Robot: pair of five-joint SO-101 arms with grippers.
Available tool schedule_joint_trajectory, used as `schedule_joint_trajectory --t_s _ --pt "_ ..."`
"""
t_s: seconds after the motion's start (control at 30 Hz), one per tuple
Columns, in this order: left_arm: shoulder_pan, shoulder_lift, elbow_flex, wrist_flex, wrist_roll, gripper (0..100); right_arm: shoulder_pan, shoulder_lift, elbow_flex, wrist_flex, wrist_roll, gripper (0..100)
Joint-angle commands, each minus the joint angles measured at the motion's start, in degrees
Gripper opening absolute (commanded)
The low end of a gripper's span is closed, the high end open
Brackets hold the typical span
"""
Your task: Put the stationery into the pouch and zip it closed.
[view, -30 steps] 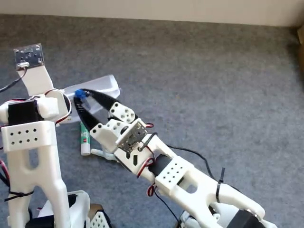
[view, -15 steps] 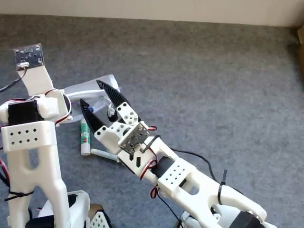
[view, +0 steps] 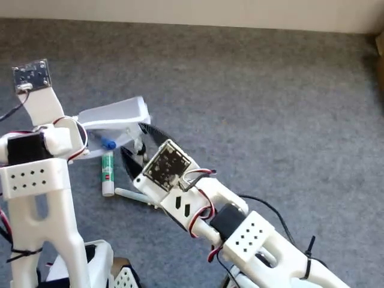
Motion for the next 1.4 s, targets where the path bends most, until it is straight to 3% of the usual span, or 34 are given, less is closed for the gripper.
schedule_joint_trajectory --t_s 0.0,0.23,0.67,1.03,1.37 --pt "-1.5 -4.0 0.7 -1.8 0.4 1 2.2 -1.5 -3.3 9.2 -3.8 19.0" --pt "-4.4 -5.4 2.2 -3.7 0.7 1 2.3 -1.5 -3.3 19.6 -9.8 19.0" --pt "-14.9 -5.4 1.9 -6.5 3.2 1 -2.1 0.4 -2.8 20.9 -9.6 19.0" --pt "-15.1 -5.4 1.9 -6.5 3.2 1 -8.1 23.3 -11.3 20.8 -9.6 19.0" --pt "-14.7 -5.4 2.2 -6.5 3.2 1 -9.0 43.3 -23.3 20.8 -9.6 19.0"
